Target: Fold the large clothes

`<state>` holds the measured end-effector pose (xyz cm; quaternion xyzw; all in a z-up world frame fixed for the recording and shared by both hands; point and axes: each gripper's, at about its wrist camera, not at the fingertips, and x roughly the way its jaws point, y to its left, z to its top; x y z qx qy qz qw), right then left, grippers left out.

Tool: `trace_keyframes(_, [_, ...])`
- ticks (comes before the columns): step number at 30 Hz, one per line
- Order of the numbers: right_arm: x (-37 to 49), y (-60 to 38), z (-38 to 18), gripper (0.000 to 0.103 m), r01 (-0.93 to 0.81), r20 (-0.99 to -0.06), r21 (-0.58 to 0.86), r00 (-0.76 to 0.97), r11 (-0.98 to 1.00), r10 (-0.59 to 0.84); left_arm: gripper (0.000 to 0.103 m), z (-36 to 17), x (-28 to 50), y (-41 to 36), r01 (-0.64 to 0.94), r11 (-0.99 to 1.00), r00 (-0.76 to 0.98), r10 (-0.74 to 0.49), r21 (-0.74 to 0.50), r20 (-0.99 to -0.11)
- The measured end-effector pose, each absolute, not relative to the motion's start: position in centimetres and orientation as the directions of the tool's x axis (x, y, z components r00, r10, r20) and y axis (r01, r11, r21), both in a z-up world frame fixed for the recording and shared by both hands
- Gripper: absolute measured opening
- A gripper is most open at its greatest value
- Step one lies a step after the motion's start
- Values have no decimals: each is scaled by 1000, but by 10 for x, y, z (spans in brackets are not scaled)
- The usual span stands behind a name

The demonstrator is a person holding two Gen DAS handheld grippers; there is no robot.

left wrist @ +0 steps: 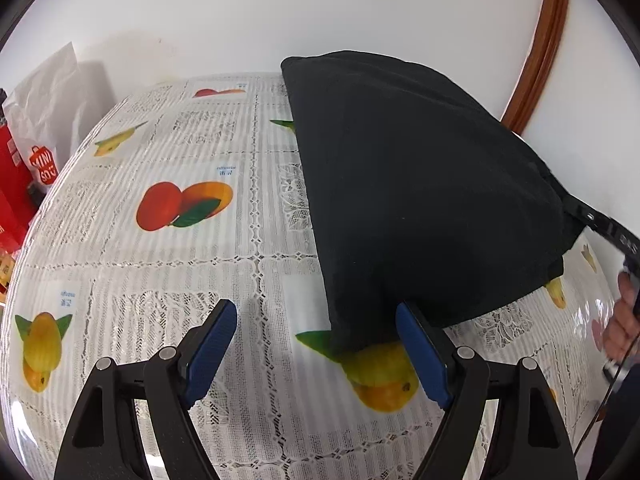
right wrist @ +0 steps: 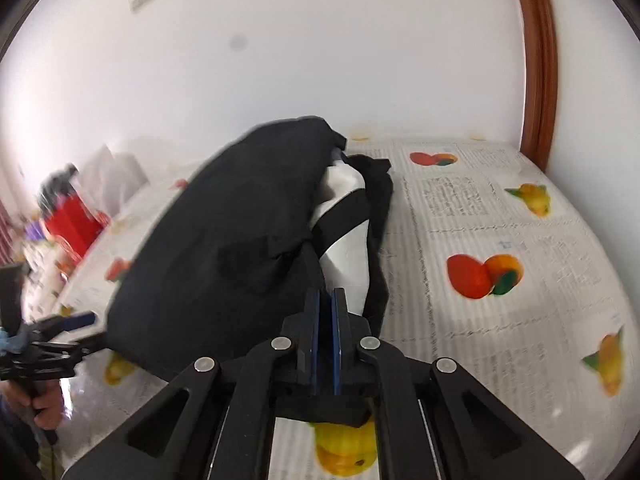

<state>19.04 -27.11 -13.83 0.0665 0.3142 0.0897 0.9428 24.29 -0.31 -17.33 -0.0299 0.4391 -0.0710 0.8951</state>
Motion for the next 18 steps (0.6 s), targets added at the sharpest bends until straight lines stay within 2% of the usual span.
trace_keyframes(1, [183, -274, -142, 5, -132, -558, 205, 798, 970, 227, 80, -173, 243, -3, 101, 988, 604, -155, -118, -781])
trace_keyframes(13, [160, -258, -154, 10, -35, -663, 46, 746, 998, 56, 80, -152, 221, -13, 118, 989, 637, -144, -89, -758])
trace_keyframes(18, [144, -254, -144, 18, 33, -688, 46, 725, 998, 7, 80, -137, 202, -20, 122, 990, 655, -136, -73, -744])
